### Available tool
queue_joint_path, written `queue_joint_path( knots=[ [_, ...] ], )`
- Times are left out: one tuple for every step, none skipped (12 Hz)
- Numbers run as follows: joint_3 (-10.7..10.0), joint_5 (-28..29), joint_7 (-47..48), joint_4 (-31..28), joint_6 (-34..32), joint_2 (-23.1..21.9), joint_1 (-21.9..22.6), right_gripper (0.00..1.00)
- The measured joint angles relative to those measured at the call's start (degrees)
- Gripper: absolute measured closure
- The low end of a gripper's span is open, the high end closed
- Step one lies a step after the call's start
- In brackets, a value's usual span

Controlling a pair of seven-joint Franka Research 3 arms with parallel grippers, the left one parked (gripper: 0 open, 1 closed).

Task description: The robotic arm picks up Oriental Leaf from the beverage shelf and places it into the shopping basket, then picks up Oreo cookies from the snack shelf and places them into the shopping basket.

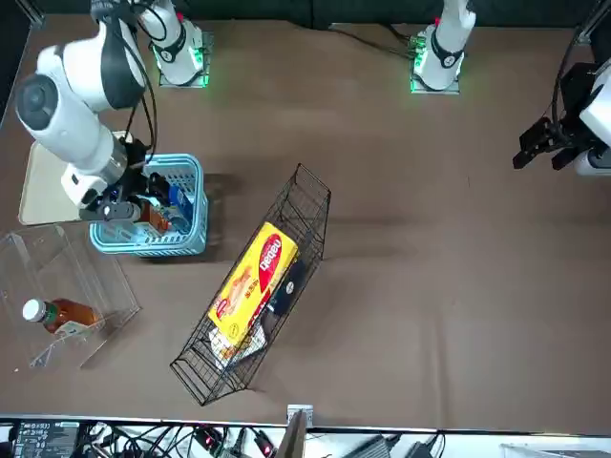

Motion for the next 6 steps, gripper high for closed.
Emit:
queue_joint_path(
  knots=[
    [0.0,0.0,0.1,1.4,-2.7,-0.7,0.0,0.0],
    [-0.1,-0.1,0.2,2.9,-5.8,-1.5,0.0,0.0],
    [-0.2,-0.1,0.3,4.5,-9.2,-2.2,0.0,0.0],
    [-0.3,-0.1,0.3,6.3,-12.1,-2.9,-0.1,0.0],
    [-0.5,-0.2,0.3,8.0,-14.8,-3.4,-0.1,0.0],
    [-1.0,-0.3,0.3,9.7,-17.3,-4.0,-0.1,0.0]
  ],
)
